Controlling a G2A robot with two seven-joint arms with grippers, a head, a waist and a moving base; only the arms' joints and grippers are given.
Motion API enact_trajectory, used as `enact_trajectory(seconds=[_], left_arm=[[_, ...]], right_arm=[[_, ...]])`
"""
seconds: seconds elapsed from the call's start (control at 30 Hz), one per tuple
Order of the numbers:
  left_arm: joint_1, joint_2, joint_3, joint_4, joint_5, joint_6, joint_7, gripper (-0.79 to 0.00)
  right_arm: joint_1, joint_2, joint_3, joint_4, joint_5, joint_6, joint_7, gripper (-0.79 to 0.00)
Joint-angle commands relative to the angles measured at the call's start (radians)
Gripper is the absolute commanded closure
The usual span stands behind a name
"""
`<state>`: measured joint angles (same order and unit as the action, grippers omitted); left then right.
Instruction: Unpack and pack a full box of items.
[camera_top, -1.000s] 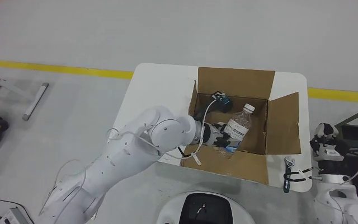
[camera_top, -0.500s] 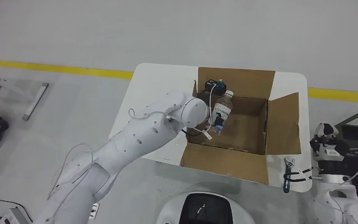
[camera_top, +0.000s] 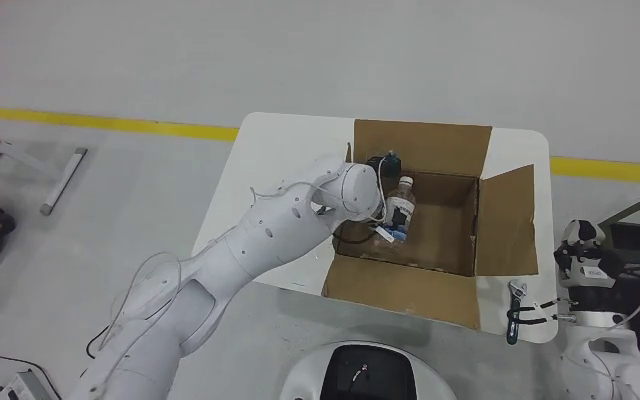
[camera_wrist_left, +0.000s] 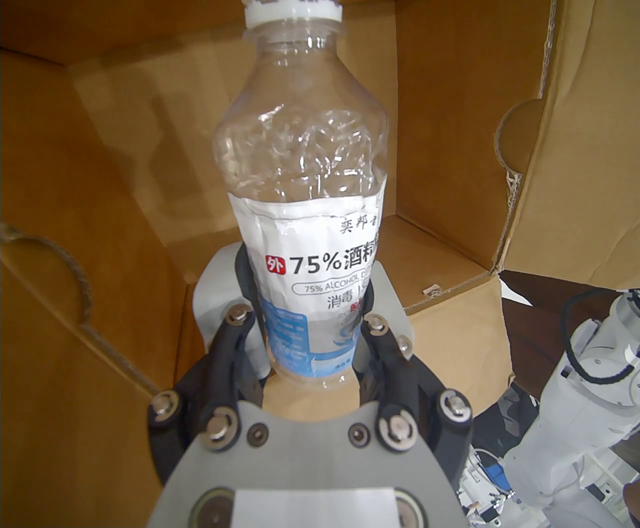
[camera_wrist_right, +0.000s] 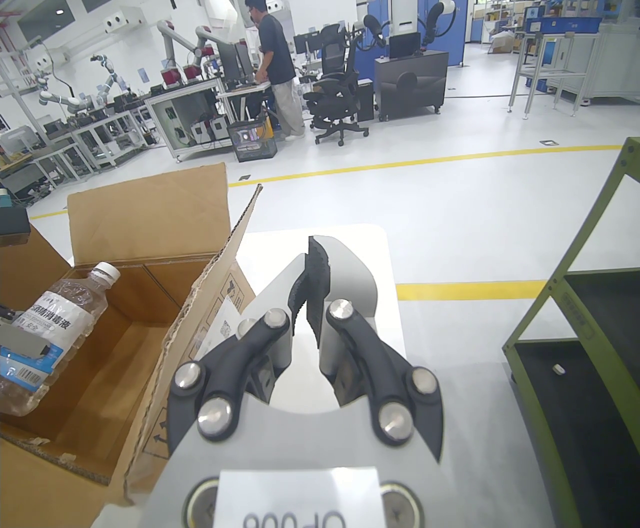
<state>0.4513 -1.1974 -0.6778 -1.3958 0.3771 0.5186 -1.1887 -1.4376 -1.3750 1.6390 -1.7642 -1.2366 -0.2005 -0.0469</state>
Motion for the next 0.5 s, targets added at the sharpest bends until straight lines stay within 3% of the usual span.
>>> enact_trajectory(seconds=[0.0,0.3,0.47], left_arm=[[0.000,0.000,0.000,-0.001,0.001,0.000,-0.001,0.000],[0.000,0.000,0.000,-0.001,0.001,0.000,-0.001,0.000],[0.032,-0.007,-0.031,0.080,-0.095,0.007,0.034,0.000]], right_arm=[[0.000,0.000,0.000,0.000,0.000,0.000,0.000,0.000],[0.000,0.000,0.000,0.000,0.000,0.000,0.000,0.000],[0.000,0.000,0.000,0.000,0.000,0.000,0.000,0.000]])
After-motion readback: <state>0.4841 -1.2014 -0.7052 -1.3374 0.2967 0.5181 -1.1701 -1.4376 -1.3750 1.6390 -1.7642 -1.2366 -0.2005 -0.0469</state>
